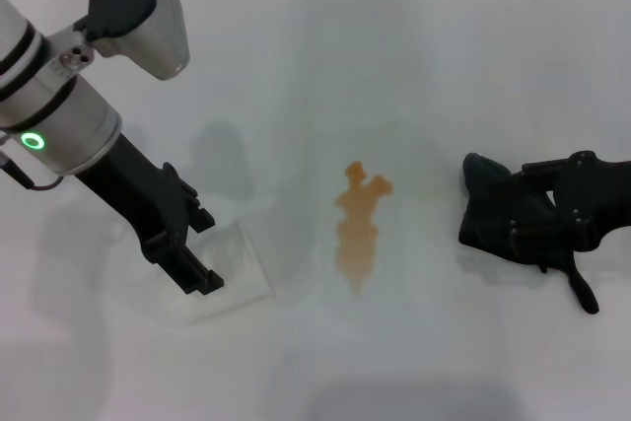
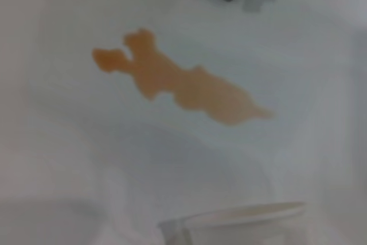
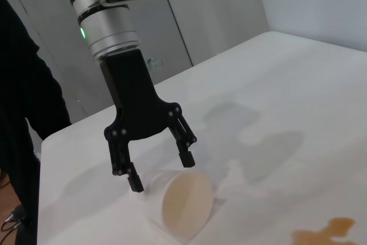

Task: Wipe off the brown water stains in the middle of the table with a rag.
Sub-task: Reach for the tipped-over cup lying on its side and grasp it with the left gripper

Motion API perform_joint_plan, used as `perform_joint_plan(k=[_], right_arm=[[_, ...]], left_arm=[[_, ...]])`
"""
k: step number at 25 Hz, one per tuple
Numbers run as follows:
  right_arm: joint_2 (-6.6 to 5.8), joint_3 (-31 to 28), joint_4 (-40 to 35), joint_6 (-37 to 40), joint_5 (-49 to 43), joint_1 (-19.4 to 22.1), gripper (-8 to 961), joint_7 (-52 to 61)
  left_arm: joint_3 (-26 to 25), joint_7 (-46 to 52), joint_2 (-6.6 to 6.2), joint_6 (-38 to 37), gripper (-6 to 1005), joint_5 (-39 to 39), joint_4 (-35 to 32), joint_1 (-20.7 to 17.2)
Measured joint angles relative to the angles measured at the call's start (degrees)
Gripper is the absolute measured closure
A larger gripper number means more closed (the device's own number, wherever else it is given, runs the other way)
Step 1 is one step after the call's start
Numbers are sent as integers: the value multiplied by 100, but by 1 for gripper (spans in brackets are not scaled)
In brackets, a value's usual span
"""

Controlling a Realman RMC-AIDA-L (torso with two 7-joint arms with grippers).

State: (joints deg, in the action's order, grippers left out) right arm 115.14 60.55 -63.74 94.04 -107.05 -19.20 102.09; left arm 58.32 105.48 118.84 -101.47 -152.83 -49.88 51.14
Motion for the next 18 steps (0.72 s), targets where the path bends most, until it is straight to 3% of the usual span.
perform_joint_plan(k=[18], right_arm=[[0, 8, 5, -1, 5, 31, 320, -6]], left_arm=[[13, -3, 21, 143, 123, 21, 300, -22]])
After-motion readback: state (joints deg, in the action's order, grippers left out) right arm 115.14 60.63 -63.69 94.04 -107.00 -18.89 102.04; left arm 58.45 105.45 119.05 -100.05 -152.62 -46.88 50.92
